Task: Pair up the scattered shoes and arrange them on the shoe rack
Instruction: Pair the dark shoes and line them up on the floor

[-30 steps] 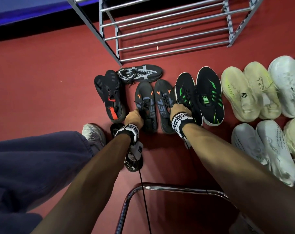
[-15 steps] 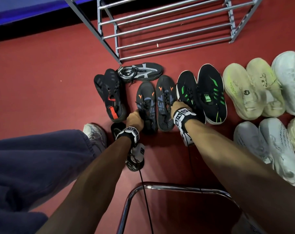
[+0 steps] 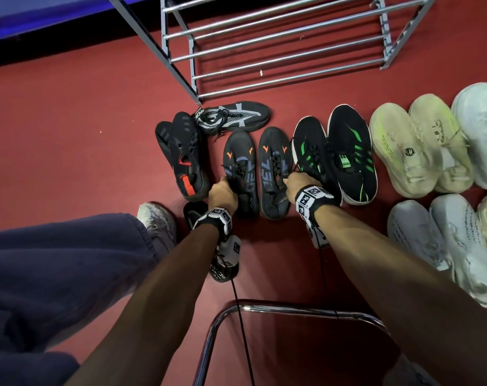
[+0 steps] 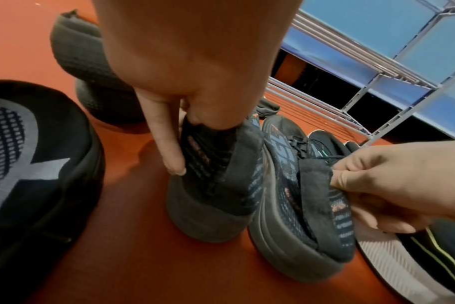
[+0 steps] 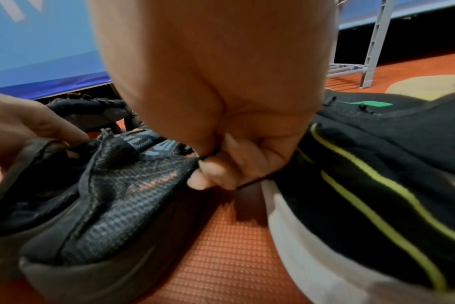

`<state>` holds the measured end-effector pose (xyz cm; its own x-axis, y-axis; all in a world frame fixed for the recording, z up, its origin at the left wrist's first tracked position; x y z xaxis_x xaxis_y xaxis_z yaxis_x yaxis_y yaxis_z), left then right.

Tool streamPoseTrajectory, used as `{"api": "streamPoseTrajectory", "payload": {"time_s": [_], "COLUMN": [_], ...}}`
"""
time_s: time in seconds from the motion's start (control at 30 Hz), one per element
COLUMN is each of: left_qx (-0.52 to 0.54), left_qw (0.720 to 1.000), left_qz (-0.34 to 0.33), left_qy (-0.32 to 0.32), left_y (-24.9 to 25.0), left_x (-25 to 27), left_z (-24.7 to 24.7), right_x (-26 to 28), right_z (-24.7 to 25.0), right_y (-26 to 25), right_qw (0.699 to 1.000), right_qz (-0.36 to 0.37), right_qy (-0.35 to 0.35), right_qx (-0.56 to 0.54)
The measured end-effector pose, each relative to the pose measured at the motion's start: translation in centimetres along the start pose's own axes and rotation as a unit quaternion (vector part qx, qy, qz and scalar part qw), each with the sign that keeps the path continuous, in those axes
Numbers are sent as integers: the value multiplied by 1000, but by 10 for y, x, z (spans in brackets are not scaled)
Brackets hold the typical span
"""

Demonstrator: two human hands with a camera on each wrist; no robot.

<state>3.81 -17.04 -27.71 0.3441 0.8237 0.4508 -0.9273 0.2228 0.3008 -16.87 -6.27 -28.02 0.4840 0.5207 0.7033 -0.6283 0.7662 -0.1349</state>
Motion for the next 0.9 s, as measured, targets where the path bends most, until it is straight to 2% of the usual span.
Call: {"api": "streamPoseTrajectory", "payload": {"time_s": [0.13, 0.23, 0.33, 0.4, 0.47, 0.53, 0.6, 0.67, 0.83, 0.9], "left_qx": [-21, -43, -93, -124, -150, -204, -222, -240, -285, -298], "left_qw": [998, 995, 987, 976, 967, 963, 963, 959, 947, 946], "left_qz": [-48, -78, -73, -63, -67, -94, -124, -145, -145, -123], "left_qy": [-22, -39, -108, -170, -196, -151, -84, -45, 36, 23], "left_y": [2, 4, 7, 12, 26, 53, 80, 97, 89, 77], "left_x": [-1, -4, -9, -16, -30, -51, -70, -90, -133, -146], "left_z": [-1, 1, 7, 15, 29, 52, 72, 80, 86, 78], "right_x": [2, 1, -4, -6, -10, -14, -18, -22, -26, -28], "right_z": [1, 2, 10, 22, 26, 23, 16, 15, 20, 19], "right_y": [4, 6, 10, 17, 29, 42, 46, 47, 45, 46], "right_qw": [999, 998, 991, 974, 935, 895, 871, 852, 831, 829], "right_qz": [4, 4, 0, -30, -77, -123, -144, -156, -165, -175], "right_qy": [30, 14, -1, -3, -1, -9, -46, -78, -108, -101], "right_qx": [-18, -57, -135, -224, -347, -429, -468, -494, -520, -521]}}
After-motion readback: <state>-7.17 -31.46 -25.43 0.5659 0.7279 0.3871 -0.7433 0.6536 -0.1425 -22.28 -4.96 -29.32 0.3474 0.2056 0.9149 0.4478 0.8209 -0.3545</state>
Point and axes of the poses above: each hand's wrist, its own x-axis away from the middle knuckle, its own z-axis out of the back of the hand, y = z × x, the point moved 6 cm from there along -x, towards the middle knuckle, and after that the axes turned 9 degrees about -z, right-handed, at the moved point
